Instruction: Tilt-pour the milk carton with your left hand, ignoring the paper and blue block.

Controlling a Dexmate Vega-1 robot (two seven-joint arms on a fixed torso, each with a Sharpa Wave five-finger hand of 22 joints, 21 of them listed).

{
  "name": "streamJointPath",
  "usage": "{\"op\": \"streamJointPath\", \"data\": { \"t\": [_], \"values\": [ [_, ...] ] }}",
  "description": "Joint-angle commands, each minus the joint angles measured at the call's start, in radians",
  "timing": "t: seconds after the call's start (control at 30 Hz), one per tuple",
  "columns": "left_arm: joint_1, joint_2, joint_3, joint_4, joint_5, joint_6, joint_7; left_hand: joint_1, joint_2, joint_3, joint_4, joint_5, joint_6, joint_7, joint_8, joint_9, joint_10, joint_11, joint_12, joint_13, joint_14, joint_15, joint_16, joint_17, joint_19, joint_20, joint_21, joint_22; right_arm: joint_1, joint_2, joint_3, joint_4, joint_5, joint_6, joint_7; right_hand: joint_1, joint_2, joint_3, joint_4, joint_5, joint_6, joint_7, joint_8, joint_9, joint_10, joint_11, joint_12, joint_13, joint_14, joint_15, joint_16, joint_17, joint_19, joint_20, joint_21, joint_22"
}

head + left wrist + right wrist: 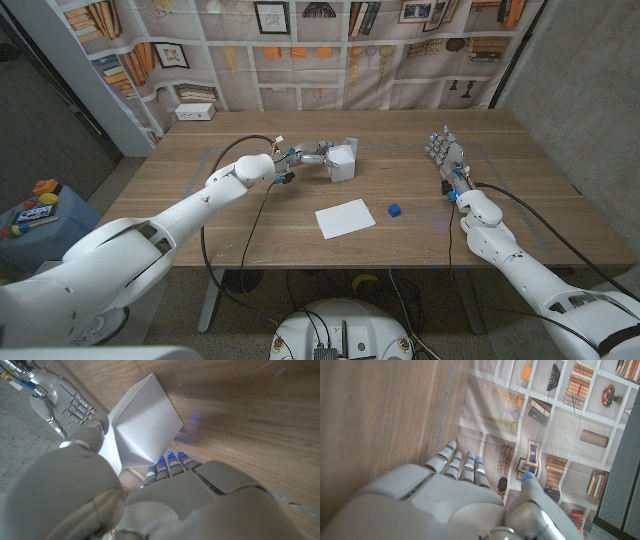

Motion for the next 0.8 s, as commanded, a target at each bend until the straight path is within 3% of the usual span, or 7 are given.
{"op": "streamJointPath", "data": {
  "t": [0.03, 0.33, 0.8],
  "values": [
    [0.007, -0.025, -0.006, 0.038, -0.019, -0.023, 0.026, 0.029, -0.002, 0.006, 0.000, 0.002, 0.031, 0.001, 0.019, 0.007, 0.029, -0.005, 0.011, 0.004, 0.029, -0.007, 0.004, 0.004, 0.021, -0.039, 0.010, 0.002, 0.009, 0.002, 0.001, 0.013, 0.001, -0.001, 0.002, 0.000, 0.005, 0.000, -0.007, -0.005, 0.000, -0.005, 0.005, 0.003, 0.000, -0.003, 0.006, 0.002, 0.001, 0.010, 0.004, 0.002, 0.002, 0.008, 0.005, 0.001],
    [0.002, -0.048, -0.002, 0.069, -0.017, -0.035, 0.046, 0.073, -0.013, -0.007, 0.000, 0.000, 0.093, -0.005, 0.051, 0.013, 0.099, -0.022, 0.022, 0.011, 0.106, -0.032, 0.009, 0.005, 0.078, -0.052, 0.011, 0.002, 0.025, 0.008, 0.002, 0.040, 0.003, 0.006, 0.011, -0.001, 0.006, 0.001, -0.008, -0.005, 0.000, -0.005, 0.005, 0.003, 0.000, -0.002, 0.006, 0.002, 0.000, 0.010, 0.004, 0.001, 0.002, 0.011, 0.005, 0.001],
    [0.004, -0.064, 0.001, 0.080, -0.018, -0.042, 0.068, 0.101, -0.012, -0.015, 0.001, 0.002, 0.116, -0.009, 0.067, 0.016, 0.129, -0.029, 0.025, 0.016, 0.136, -0.043, 0.007, 0.005, 0.105, -0.054, 0.009, 0.003, 0.031, 0.009, 0.007, 0.055, 0.009, 0.010, 0.019, -0.003, 0.006, 0.002, -0.009, -0.006, -0.001, -0.005, 0.005, 0.003, -0.001, -0.003, 0.006, 0.002, 0.000, 0.013, 0.005, 0.000, 0.003, 0.015, 0.006, 0.002]
  ]
}}
